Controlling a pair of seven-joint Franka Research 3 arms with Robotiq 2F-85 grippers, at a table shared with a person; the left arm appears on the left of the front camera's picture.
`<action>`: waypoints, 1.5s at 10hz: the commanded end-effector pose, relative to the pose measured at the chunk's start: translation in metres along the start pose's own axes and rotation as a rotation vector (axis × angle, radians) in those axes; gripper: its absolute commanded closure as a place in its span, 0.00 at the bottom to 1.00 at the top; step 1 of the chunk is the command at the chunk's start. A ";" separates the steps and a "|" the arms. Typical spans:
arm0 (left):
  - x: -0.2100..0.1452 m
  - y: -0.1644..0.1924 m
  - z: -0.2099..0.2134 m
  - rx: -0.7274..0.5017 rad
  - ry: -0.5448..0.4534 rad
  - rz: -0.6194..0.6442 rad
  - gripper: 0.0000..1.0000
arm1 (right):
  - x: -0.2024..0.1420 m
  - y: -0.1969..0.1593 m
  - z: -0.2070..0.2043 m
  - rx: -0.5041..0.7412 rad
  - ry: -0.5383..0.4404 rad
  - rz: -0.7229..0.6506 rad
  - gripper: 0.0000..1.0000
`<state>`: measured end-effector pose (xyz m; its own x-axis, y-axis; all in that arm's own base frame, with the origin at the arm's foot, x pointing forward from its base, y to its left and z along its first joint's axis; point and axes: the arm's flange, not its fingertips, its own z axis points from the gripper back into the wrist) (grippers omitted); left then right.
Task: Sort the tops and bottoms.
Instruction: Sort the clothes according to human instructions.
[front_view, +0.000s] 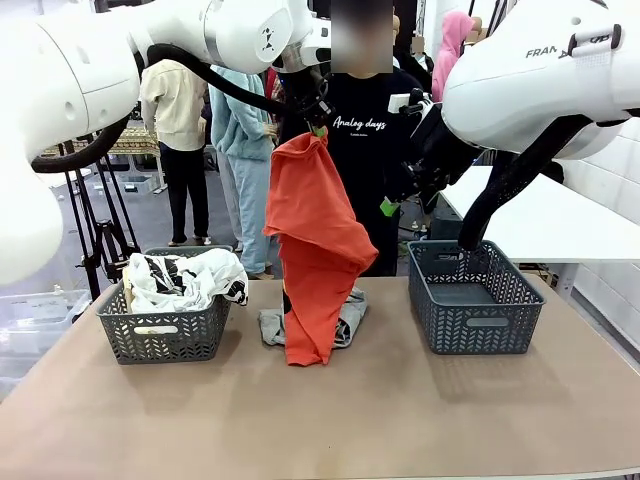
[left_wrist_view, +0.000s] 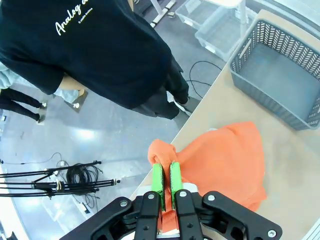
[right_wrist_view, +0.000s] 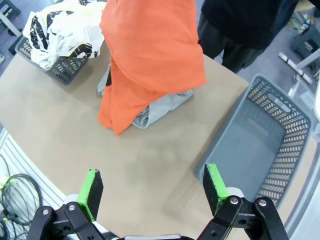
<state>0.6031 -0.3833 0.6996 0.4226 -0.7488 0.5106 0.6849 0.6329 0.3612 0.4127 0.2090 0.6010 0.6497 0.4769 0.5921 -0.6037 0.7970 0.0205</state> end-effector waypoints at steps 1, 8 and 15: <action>-0.002 0.002 0.008 -0.008 -0.001 0.008 1.00 | -0.005 0.000 -0.001 0.002 0.010 -0.005 0.00; -0.002 0.002 0.008 -0.008 -0.001 0.008 1.00 | -0.005 0.000 -0.001 0.002 0.010 -0.005 0.00; -0.002 0.002 0.008 -0.008 -0.001 0.008 1.00 | -0.005 0.000 -0.001 0.002 0.010 -0.005 0.00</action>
<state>0.6030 -0.3832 0.6999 0.4226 -0.7486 0.5109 0.6847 0.6330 0.3612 0.4127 0.2090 0.6010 0.6497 0.4769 0.5920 -0.6037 0.7970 0.0205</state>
